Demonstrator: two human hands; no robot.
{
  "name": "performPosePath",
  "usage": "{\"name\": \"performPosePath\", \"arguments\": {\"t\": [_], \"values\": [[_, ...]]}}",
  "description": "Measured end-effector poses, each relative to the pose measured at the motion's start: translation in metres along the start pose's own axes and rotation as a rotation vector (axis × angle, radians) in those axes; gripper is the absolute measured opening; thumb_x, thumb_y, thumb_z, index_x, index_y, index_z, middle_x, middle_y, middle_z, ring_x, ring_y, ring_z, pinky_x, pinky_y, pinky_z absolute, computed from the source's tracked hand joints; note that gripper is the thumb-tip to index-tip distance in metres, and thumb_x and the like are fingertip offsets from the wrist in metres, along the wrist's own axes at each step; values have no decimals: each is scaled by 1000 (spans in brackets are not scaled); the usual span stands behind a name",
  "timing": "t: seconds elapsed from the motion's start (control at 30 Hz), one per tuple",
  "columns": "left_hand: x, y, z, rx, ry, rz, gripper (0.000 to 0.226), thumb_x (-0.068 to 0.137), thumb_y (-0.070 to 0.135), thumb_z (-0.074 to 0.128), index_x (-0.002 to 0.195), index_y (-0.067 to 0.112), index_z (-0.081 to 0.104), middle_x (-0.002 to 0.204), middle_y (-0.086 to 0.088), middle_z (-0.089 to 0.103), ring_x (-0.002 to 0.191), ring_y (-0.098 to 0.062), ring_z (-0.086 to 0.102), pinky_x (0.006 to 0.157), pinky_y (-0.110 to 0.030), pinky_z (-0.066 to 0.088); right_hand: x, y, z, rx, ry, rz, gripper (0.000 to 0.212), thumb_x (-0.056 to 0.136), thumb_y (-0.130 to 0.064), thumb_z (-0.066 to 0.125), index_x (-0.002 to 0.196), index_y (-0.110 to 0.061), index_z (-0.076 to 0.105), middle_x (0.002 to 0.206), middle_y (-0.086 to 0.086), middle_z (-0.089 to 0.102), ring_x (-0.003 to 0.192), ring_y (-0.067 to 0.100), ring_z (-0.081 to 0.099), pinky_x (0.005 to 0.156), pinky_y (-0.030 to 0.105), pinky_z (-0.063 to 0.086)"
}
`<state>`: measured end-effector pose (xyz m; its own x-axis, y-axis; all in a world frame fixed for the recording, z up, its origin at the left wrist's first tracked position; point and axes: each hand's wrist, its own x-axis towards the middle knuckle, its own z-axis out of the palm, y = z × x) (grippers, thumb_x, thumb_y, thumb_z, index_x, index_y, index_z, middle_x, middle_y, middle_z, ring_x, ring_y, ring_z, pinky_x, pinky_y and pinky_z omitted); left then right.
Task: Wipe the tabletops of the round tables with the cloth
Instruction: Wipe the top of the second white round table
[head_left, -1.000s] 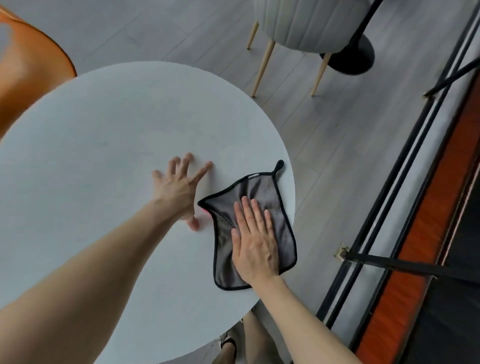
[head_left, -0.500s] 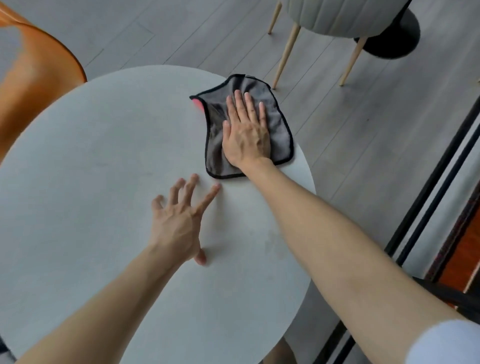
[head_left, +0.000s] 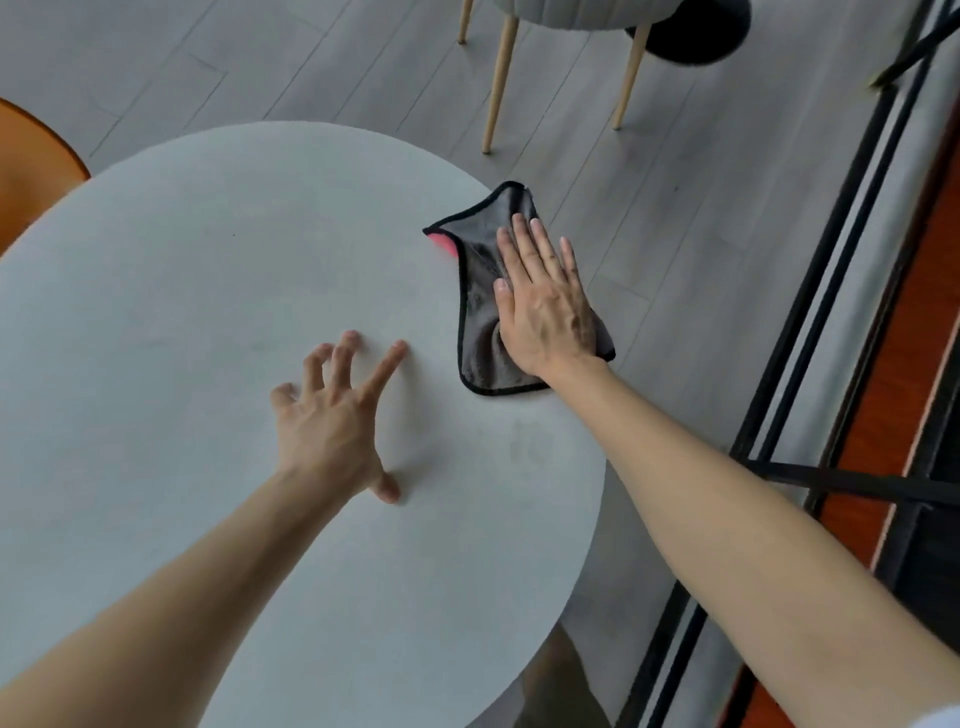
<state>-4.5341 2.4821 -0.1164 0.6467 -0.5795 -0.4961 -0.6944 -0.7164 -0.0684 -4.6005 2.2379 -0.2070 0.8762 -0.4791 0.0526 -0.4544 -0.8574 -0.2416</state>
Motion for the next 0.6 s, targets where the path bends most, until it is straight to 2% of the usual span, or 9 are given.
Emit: {"name": "performPosePath", "arguments": {"t": [0.13,0.27,0.5,0.6], "values": [[2,1,3,10,12,29,176,15,77,93,159,57,-6,166,-3,8,151,-34,15,99,-54,44,-83,-4,-1,-14,50,156,62,115,-34,34,172,-12,29,182,7,19,170,24,13,136,53,15],[3,-5,9,33,14,65,176,12,80,91,158,58,-6,162,-3,12,147,-34,19,94,-54,45,-164,-39,4,-27,70,305,62,116,-34,36,173,-13,26,183,5,16,170,23,9,136,53,16],[-3,-2,12,15,13,96,172,17,75,95,158,55,0,159,-7,16,147,-36,20,100,-57,41,-299,-119,14,-49,14,400,66,115,-35,36,175,-17,15,184,2,5,171,21,1,136,54,17],[-18,-7,22,-64,97,129,156,28,74,97,160,44,19,158,-8,26,146,-33,27,105,-51,40,-321,-136,19,-59,3,391,66,115,-37,32,175,-17,14,184,2,5,171,21,2,136,54,18]]}}
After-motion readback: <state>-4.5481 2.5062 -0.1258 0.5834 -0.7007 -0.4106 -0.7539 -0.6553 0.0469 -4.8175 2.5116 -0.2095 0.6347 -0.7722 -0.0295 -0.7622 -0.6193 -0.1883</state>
